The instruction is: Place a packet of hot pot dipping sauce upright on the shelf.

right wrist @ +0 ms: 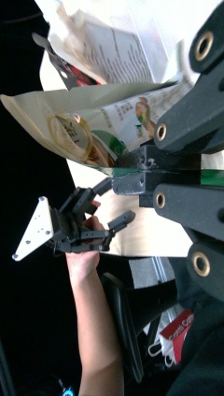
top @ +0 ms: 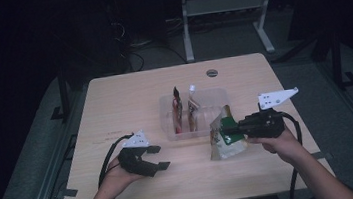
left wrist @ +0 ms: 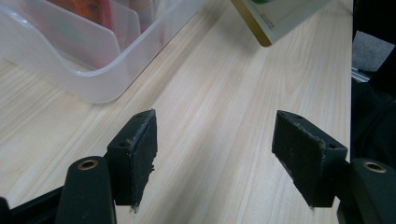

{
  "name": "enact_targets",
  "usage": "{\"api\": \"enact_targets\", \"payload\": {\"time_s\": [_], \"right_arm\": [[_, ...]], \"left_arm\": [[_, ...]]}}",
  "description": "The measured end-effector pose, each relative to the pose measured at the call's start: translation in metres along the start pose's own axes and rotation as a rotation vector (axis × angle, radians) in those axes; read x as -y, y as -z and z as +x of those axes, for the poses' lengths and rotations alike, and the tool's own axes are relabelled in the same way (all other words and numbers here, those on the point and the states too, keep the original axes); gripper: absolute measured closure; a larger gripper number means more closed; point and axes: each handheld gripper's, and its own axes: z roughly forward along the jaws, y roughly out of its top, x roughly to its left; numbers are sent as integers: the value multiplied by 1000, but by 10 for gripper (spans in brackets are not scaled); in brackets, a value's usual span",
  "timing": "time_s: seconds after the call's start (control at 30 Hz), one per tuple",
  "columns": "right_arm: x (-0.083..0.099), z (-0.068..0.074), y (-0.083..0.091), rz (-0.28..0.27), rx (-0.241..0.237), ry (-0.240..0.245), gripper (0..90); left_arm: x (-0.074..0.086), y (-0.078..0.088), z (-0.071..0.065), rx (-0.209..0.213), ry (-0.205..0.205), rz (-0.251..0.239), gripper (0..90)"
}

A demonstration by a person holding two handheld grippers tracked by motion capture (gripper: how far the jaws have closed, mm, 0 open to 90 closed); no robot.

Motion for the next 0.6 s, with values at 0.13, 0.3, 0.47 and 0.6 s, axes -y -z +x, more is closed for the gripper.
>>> {"api": "enact_targets", "payload": {"time_s": [0.13,0.3,0.47,0.6], "right_arm": [[-8,-2,2,2,22,16,900],[-17,-7,3,-1,41,28,900],[-24,-14,5,-13,63,34,900],[-31,-21,6,-19,78,36,900]], "left_arm": [[0,0,1,-2,-5,14,305],[1,0,2,-4,-4,22,302],[2,-1,3,-3,-7,24,293],[2,-1,3,-2,-14,32,286]]}}
